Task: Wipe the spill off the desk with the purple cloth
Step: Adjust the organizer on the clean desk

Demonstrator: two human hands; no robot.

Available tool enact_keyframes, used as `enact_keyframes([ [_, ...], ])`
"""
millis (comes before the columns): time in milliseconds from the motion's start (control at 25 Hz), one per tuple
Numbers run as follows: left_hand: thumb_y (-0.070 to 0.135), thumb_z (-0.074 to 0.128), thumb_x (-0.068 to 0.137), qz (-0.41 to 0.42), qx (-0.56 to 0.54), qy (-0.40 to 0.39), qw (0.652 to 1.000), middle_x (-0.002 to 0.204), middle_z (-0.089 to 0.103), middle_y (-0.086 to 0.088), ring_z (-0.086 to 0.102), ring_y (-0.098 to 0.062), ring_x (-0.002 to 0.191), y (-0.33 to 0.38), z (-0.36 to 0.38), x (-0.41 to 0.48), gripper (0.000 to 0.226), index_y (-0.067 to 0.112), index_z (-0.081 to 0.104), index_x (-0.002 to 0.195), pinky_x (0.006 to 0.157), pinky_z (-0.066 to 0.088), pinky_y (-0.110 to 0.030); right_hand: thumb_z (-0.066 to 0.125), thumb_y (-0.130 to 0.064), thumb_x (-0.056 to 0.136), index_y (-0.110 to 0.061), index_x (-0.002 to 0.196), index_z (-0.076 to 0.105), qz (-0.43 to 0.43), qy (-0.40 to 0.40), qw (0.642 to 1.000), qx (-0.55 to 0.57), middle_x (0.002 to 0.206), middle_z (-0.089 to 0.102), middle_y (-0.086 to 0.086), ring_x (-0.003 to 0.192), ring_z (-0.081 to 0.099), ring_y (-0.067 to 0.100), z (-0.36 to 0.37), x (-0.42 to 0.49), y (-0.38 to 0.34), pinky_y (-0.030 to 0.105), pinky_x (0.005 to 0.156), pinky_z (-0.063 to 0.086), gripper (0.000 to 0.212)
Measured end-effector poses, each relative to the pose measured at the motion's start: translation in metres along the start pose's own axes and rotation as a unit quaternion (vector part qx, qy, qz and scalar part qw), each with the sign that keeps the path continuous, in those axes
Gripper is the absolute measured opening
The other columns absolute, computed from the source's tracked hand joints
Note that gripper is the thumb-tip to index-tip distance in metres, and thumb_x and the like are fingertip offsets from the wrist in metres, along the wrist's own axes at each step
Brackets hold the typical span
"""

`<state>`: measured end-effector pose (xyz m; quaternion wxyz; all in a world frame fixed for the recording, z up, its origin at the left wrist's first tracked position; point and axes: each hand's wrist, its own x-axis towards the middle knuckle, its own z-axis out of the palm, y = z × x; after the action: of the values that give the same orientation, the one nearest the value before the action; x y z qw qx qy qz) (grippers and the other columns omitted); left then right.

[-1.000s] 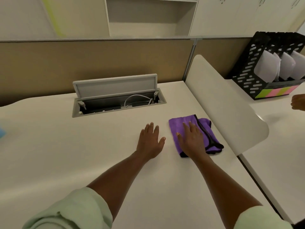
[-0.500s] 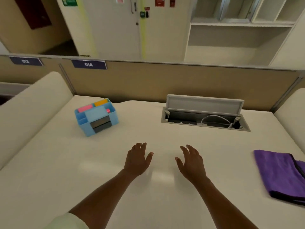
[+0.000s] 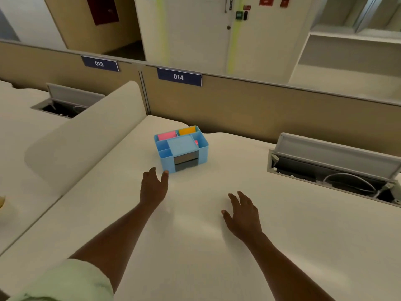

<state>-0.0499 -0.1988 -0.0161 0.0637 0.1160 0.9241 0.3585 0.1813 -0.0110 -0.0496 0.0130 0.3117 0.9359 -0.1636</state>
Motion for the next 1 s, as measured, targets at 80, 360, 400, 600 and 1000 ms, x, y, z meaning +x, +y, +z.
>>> enact_keyframes([
  [80, 0.055, 0.039, 0.100, -0.027, -0.049, -0.003, 0.998, 0.146, 0.049, -0.024, 0.049, -0.037, 0.134, 0.009, 0.001, 0.020, 0.071, 0.003, 0.037, 0.148, 0.107, 0.043, -0.047, 0.046, -0.053, 0.102, -0.024, 0.161, 0.029, 0.012, -0.008, 1.000, -0.008, 0.171, 0.020, 0.010, 0.157, 0.021, 0.029, 0.004, 0.004, 0.000, 0.042, 0.124, 0.026, 0.068],
  [360, 0.063, 0.037, 0.098, -0.194, -0.226, -0.071, 0.952, 0.126, 0.060, -0.015, 0.066, -0.034, 0.110, 0.037, 0.009, 0.062, 0.065, 0.008, 0.047, 0.132, 0.083, 0.058, -0.036, 0.044, -0.053, 0.102, -0.022, 0.160, 0.032, 0.015, -0.009, 0.999, -0.036, 0.170, 0.022, 0.011, 0.156, 0.022, 0.030, 0.011, 0.005, 0.003, 0.042, 0.123, 0.026, 0.066],
  [400, 0.056, 0.042, 0.099, -0.202, -0.240, -0.070, 0.947, 0.127, 0.061, -0.015, 0.067, -0.034, 0.110, 0.038, 0.009, 0.066, 0.057, 0.009, 0.048, 0.130, 0.088, 0.059, -0.038, 0.044, -0.052, 0.102, -0.022, 0.159, 0.032, 0.014, -0.009, 0.999, -0.034, 0.170, 0.022, 0.011, 0.156, 0.022, 0.029, 0.011, 0.005, 0.003, 0.042, 0.123, 0.025, 0.066],
  [600, 0.035, 0.050, 0.098, -0.241, -0.274, -0.036, 0.930, 0.126, 0.062, -0.017, 0.066, -0.035, 0.112, 0.041, 0.006, 0.081, 0.044, 0.008, 0.048, 0.133, 0.096, 0.058, -0.043, 0.044, -0.053, 0.102, -0.023, 0.160, 0.032, 0.013, -0.007, 1.000, -0.028, 0.170, 0.021, 0.010, 0.157, 0.020, 0.029, 0.013, 0.005, 0.005, 0.041, 0.124, 0.023, 0.066],
  [1000, 0.030, 0.055, 0.097, -0.205, -0.278, -0.060, 0.936, 0.130, 0.062, -0.016, 0.072, -0.036, 0.101, 0.071, 0.019, 0.080, 0.045, 0.013, 0.045, 0.137, 0.088, 0.062, -0.040, 0.043, -0.052, 0.102, -0.021, 0.159, 0.033, 0.007, -0.001, 1.000, -0.012, 0.171, 0.021, 0.011, 0.157, 0.020, 0.030, 0.017, 0.004, 0.006, 0.044, 0.125, 0.020, 0.066],
])
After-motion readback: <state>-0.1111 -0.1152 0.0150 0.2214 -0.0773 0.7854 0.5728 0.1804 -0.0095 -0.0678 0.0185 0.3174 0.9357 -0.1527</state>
